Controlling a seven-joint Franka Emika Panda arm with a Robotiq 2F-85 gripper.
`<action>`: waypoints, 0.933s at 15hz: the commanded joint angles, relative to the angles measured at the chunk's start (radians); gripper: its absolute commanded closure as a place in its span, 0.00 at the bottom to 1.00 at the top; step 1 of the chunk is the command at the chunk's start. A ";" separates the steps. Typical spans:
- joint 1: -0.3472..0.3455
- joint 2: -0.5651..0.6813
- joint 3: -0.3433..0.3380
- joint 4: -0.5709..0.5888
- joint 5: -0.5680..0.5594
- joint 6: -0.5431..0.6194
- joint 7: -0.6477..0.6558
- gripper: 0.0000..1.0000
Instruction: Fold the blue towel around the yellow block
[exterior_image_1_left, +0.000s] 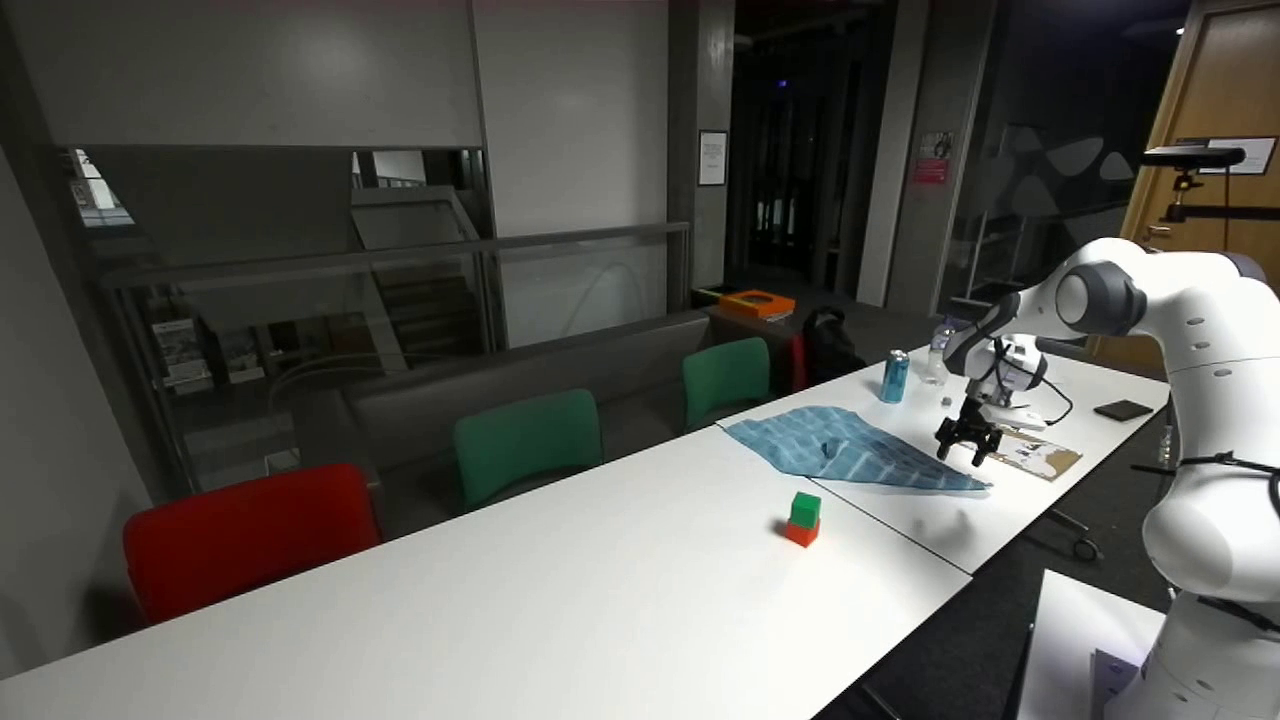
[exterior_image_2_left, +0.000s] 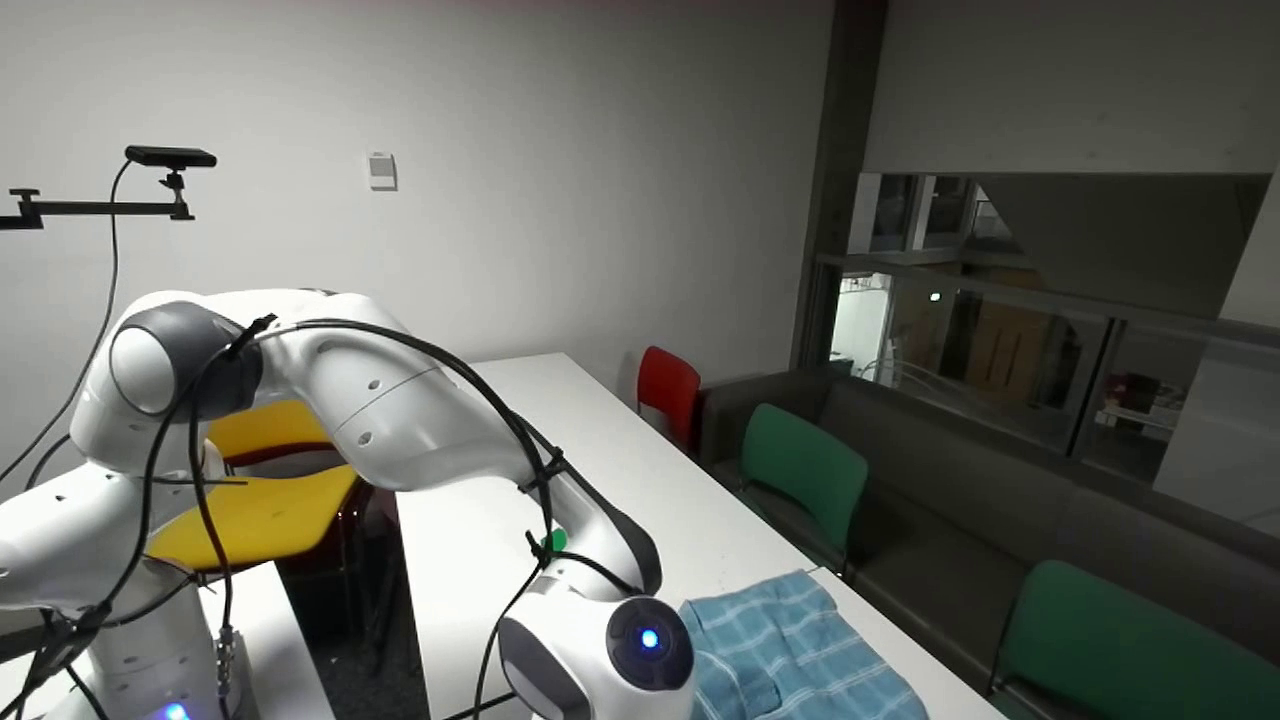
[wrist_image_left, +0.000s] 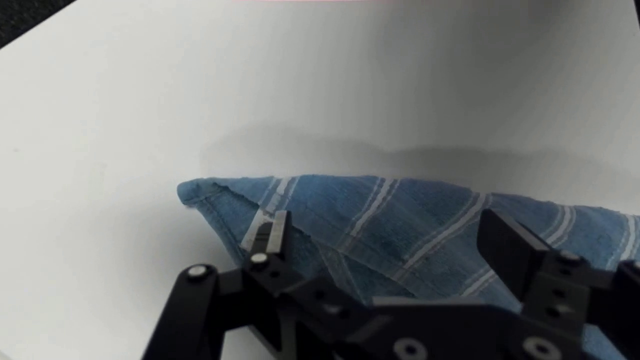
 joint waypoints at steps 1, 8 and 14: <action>-0.067 0.041 0.054 0.060 0.018 -0.017 -0.056 0.00; -0.150 0.069 0.123 0.070 0.056 0.030 -0.103 0.00; -0.212 0.068 0.166 0.056 0.098 0.043 -0.144 0.00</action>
